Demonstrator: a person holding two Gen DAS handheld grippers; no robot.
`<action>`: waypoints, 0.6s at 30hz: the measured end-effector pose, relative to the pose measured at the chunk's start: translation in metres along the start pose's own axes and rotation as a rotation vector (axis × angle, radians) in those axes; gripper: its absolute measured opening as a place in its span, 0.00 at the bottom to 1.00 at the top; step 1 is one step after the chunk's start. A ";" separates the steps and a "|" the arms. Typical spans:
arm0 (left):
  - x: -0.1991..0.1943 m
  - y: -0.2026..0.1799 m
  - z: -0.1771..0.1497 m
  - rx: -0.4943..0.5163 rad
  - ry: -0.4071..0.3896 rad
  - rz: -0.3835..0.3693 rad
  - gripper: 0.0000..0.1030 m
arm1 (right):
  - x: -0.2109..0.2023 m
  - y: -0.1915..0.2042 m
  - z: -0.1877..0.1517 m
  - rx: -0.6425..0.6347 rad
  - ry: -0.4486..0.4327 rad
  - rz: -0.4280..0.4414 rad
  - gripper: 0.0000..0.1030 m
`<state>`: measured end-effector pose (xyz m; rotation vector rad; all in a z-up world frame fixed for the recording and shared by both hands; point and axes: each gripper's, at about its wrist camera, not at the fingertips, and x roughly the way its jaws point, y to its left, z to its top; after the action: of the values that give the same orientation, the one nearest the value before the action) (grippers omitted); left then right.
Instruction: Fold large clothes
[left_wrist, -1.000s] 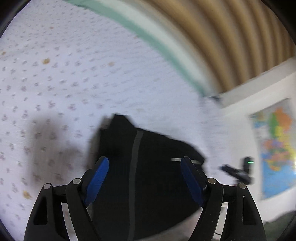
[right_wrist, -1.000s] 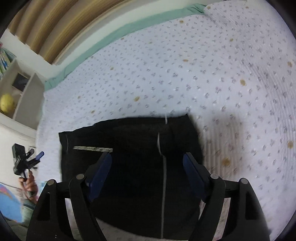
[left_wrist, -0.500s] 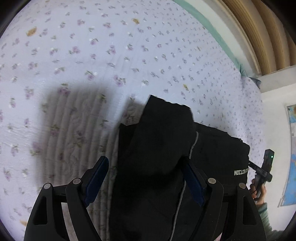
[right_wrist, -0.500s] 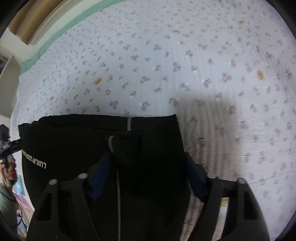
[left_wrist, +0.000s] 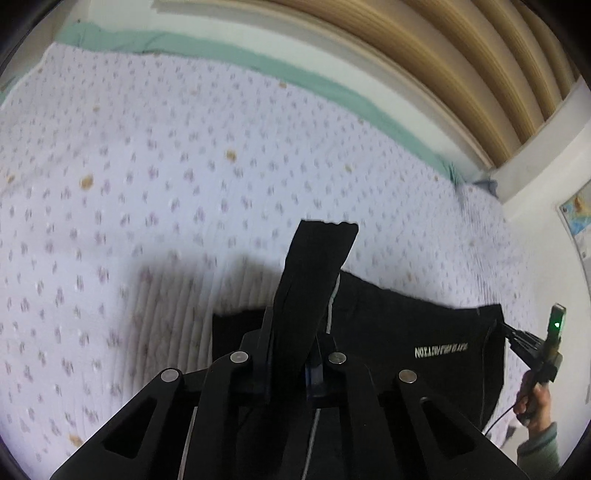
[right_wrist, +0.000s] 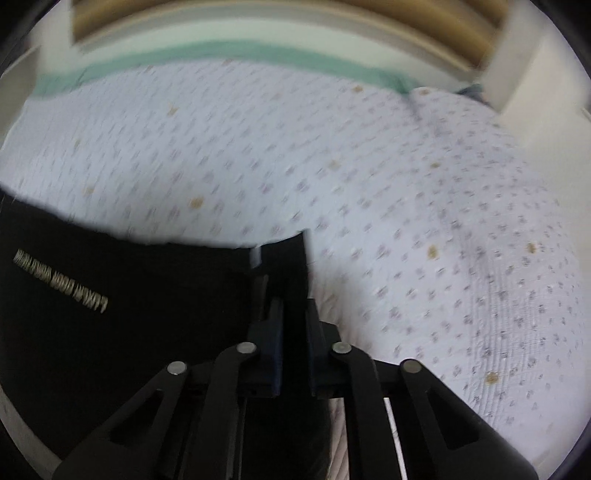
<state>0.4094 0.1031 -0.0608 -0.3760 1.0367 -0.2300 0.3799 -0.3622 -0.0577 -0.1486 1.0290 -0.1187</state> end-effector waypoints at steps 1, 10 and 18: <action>0.007 0.003 0.006 -0.016 0.002 -0.001 0.11 | 0.003 -0.007 0.007 0.033 -0.005 -0.006 0.10; 0.106 0.034 -0.016 -0.107 0.204 0.058 0.13 | 0.066 -0.033 -0.001 0.213 0.127 0.220 0.16; 0.109 0.033 -0.010 -0.109 0.201 0.036 0.17 | 0.048 -0.055 -0.011 0.289 0.114 0.355 0.41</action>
<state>0.4544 0.0921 -0.1653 -0.4384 1.2567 -0.1816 0.3936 -0.4247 -0.0942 0.3062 1.1245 0.0481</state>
